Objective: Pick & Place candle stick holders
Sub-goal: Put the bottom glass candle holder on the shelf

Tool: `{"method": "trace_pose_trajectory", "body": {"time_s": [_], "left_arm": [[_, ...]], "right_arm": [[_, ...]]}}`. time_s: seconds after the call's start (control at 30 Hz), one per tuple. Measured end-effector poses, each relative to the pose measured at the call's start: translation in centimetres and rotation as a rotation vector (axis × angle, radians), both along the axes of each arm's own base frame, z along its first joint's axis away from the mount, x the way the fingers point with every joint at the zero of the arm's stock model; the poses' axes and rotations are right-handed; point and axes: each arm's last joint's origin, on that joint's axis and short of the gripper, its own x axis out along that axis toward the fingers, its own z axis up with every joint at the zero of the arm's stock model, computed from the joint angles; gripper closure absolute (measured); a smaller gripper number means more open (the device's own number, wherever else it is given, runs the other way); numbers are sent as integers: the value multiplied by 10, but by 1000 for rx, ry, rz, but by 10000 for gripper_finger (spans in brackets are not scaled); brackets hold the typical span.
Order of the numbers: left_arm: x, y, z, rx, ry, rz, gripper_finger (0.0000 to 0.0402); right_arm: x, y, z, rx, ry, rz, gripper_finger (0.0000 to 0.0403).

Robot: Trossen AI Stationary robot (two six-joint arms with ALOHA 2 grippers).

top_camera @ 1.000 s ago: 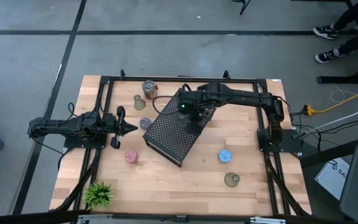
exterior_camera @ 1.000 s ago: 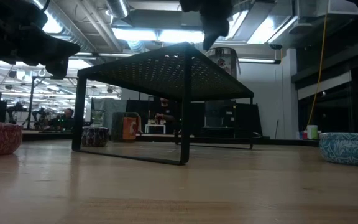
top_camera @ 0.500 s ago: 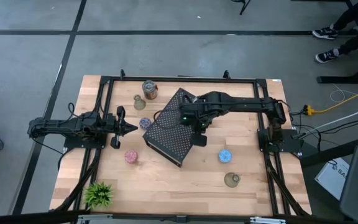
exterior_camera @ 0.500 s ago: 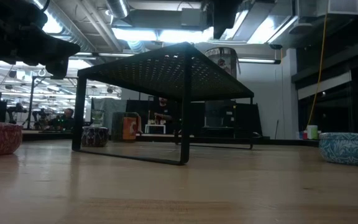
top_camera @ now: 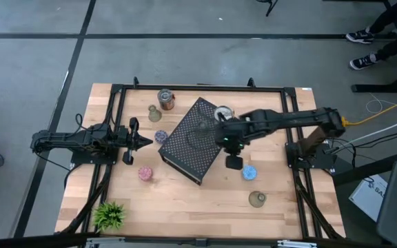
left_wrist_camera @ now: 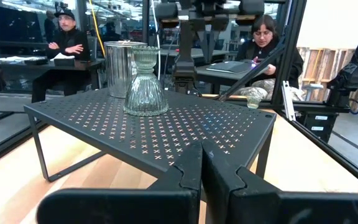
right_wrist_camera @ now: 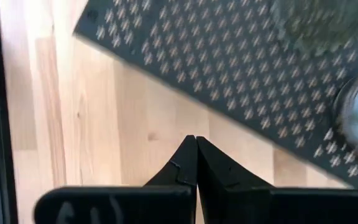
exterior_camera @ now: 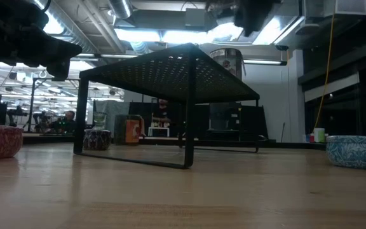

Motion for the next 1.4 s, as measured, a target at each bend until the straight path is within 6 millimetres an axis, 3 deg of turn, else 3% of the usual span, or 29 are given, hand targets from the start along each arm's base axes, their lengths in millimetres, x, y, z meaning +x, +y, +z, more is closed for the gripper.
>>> {"method": "trace_pose_trajectory", "body": {"time_s": [0.4, 0.8, 1.13, 1.4], "left_arm": [[0, 0, 0, 0, 4, 0, 400], [0, 0, 0, 0, 4, 0, 400], [0, 0, 0, 0, 4, 0, 400], [0, 0, 0, 0, 5, 0, 400]], "right_arm": [[-63, 16, -32, 7, -36, 93, 400], [-75, 49, -34, 21, -66, 207, 391], [-92, 84, -35, 33, -51, 239, 330], [-105, 101, -38, 3, -22, 236, 233]]}}
